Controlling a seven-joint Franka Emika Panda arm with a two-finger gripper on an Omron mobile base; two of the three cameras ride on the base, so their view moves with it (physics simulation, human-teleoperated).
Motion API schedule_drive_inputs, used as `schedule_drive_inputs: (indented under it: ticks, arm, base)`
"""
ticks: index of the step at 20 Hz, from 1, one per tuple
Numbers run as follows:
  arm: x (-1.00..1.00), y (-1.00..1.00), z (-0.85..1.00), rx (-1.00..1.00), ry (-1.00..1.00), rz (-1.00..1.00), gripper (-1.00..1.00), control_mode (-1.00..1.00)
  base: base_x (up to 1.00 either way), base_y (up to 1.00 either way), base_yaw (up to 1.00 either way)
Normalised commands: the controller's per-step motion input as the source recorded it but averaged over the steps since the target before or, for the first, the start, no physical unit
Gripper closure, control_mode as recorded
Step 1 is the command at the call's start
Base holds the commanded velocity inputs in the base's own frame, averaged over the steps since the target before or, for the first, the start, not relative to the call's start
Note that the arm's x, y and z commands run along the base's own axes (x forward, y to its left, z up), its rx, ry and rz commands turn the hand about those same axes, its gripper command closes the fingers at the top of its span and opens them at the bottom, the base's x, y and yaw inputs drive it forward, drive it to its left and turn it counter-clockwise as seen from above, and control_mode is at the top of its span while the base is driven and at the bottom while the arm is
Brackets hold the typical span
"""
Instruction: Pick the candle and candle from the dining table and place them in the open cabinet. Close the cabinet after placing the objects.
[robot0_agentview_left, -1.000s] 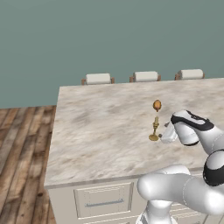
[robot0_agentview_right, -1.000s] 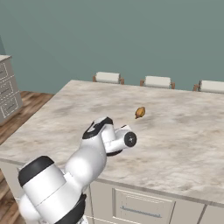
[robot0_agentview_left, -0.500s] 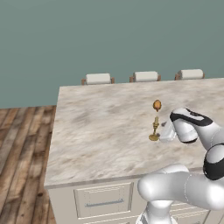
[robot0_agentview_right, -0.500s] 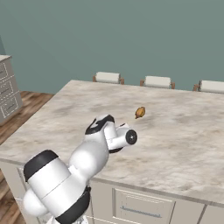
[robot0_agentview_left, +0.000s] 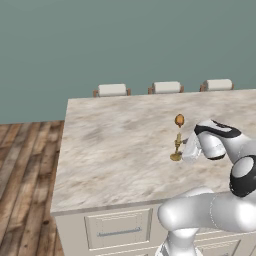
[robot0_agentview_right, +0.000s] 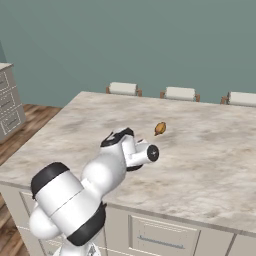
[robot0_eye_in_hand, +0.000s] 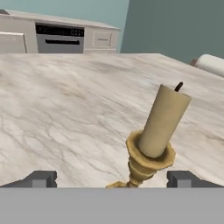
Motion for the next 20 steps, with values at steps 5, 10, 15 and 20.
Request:
schedule_drive_inputs:
  ticks: [5, 10, 15, 20]
  arm:
    - [0.03, 0.09, 0.00, 0.00, 0.00, 0.04, -1.00, -1.00]
    - [0.03, 0.07, -0.02, 0.00, 0.01, 0.02, -1.00, -1.00]
    - [0.00, 0.00, -0.13, 0.02, 0.01, 0.00, -1.00, -1.00]
    - [0.00, -0.07, -0.04, 0.02, 0.00, 0.00, -1.00, -1.00]
  base:
    - [0.00, 0.00, 0.00]
    - [0.00, 0.00, 0.00]
    - [0.00, 0.00, 0.00]
    - [0.00, 0.00, 0.00]
